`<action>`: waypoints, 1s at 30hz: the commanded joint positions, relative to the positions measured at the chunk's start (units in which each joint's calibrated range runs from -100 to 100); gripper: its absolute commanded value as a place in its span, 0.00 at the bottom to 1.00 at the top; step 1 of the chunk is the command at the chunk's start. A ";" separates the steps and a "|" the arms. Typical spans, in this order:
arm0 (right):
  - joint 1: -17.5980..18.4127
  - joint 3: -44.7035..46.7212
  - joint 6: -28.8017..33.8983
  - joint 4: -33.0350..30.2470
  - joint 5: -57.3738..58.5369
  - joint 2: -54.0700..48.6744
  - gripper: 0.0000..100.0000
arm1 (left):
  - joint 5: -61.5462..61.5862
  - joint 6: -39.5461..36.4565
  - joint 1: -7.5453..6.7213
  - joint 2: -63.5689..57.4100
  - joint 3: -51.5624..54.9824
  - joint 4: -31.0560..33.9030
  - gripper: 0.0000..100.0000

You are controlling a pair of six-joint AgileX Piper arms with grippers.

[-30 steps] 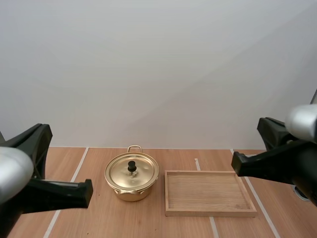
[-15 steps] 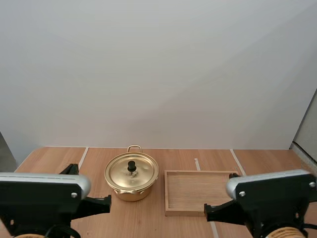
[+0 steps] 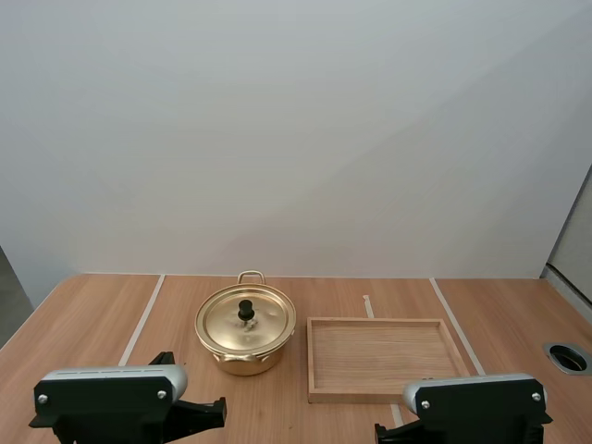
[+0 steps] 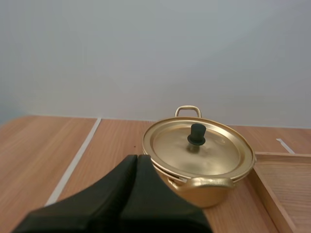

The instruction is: Open the lid, put the grape in the pot, and close it

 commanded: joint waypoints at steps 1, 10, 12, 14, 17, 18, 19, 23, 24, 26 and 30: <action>-0.62 0.00 1.58 0.10 0.18 -0.31 0.00 | 3.51 -1.08 0.00 -0.17 0.24 -1.97 0.00; -0.62 0.00 1.56 0.10 -0.18 -0.31 0.00 | 2.16 -1.08 1.46 -0.17 0.24 -1.83 0.00; -0.62 0.00 1.56 0.10 -0.18 -0.31 0.00 | 2.16 -1.08 1.46 -0.17 0.24 -1.83 0.00; -0.62 0.00 1.56 0.10 -0.18 -0.31 0.00 | 2.16 -1.08 1.46 -0.17 0.24 -1.83 0.00; -0.62 0.00 1.56 0.10 -0.18 -0.31 0.00 | 2.16 -1.08 1.46 -0.17 0.24 -1.83 0.00; -0.62 0.00 1.56 0.10 -0.18 -0.31 0.00 | 2.16 -1.08 1.46 -0.17 0.24 -1.83 0.00; -0.62 0.00 1.56 0.10 -0.18 -0.31 0.00 | 2.16 -1.08 1.46 -0.17 0.24 -1.83 0.00; -0.62 0.00 1.56 0.10 -0.18 -0.31 0.00 | 2.16 -1.08 1.46 -0.17 0.24 -1.83 0.00; -0.62 0.00 1.56 0.10 -0.18 -0.31 0.00 | 2.16 -1.08 1.46 -0.17 0.24 -1.83 0.00; -0.62 0.00 1.56 0.10 -0.18 -0.31 0.00 | 2.16 -1.08 1.46 -0.17 0.24 -1.83 0.00; -0.62 0.00 1.56 0.10 -0.18 -0.31 0.00 | 2.16 -1.08 1.46 -0.17 0.24 -1.83 0.00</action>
